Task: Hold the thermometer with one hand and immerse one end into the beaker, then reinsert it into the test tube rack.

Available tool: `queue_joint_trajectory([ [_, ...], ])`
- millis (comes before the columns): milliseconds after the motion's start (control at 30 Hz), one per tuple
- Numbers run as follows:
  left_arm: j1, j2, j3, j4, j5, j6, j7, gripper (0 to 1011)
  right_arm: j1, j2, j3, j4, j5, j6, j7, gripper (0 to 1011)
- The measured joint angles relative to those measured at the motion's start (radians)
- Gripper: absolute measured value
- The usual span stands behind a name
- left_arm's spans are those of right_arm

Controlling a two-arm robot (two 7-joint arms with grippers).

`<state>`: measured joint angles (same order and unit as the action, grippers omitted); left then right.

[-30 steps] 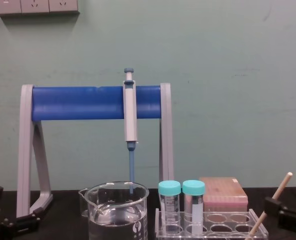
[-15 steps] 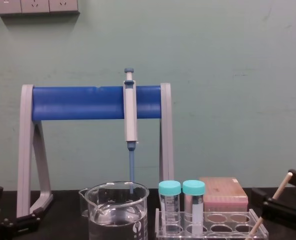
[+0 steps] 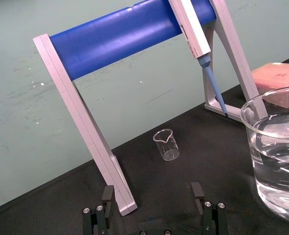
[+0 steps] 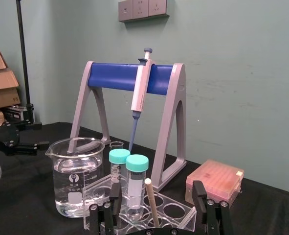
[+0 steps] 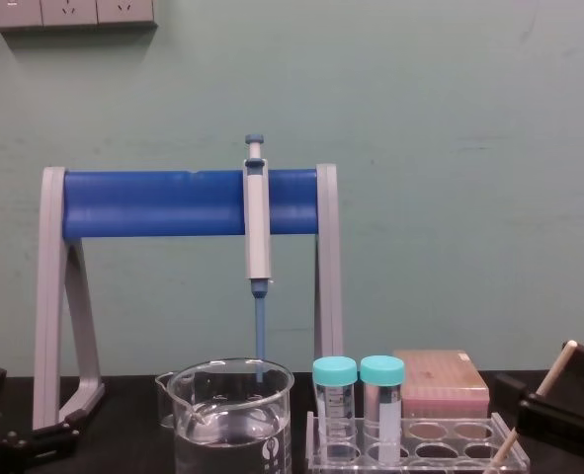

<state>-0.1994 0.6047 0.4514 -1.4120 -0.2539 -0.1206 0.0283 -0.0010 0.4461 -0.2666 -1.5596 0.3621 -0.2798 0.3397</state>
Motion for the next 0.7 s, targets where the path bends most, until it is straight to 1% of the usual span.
queue_joint_trajectory([
  [67,0.000,0.000,0.000,0.000,0.000,0.000,0.000,1004,0.000,0.000,0.000,0.000,-0.001,-0.001,0.000,916],
  [100,0.000,0.000,0.000,0.000,0.000,0.000,0.000,1003,0.000,0.000,0.000,0.000,-0.001,-0.001,-0.001,869],
  [167,0.000,0.000,0.000,0.000,0.000,0.000,0.000,1004,0.000,0.000,-0.001,0.000,-0.001,-0.002,-0.001,839],
  [233,0.000,0.000,0.000,0.000,0.000,0.000,0.000,1004,0.000,0.001,-0.001,-0.001,-0.001,-0.003,-0.001,764],
  [267,0.000,0.000,0.000,0.000,0.000,0.000,0.000,1004,0.000,0.001,-0.001,-0.001,-0.002,-0.003,-0.001,764],
  [333,0.000,0.000,0.000,0.000,0.000,0.000,0.000,1004,0.000,0.001,-0.001,-0.001,-0.002,-0.004,-0.002,707],
  [400,0.000,0.000,0.000,0.000,0.000,0.000,0.000,1004,0.000,0.001,-0.001,-0.001,-0.002,-0.004,-0.002,628],
  [500,0.000,0.000,0.000,0.000,0.000,0.000,0.000,1004,0.000,0.001,-0.001,-0.001,-0.002,-0.005,-0.003,537],
  [533,0.000,0.000,0.000,0.000,0.000,0.000,0.000,1004,0.000,0.001,-0.001,-0.001,-0.002,-0.005,-0.003,487],
  [567,0.000,0.000,0.000,0.000,0.000,0.000,0.000,1004,0.000,0.001,-0.001,-0.001,-0.003,-0.005,-0.003,468],
  [667,0.000,0.000,0.000,0.000,0.000,0.000,0.000,1004,0.000,0.001,-0.001,-0.001,-0.003,-0.006,-0.003,366],
  [700,0.000,0.000,0.000,0.000,0.000,0.000,0.000,1004,0.000,0.001,-0.001,-0.001,-0.003,-0.006,-0.003,366],
])
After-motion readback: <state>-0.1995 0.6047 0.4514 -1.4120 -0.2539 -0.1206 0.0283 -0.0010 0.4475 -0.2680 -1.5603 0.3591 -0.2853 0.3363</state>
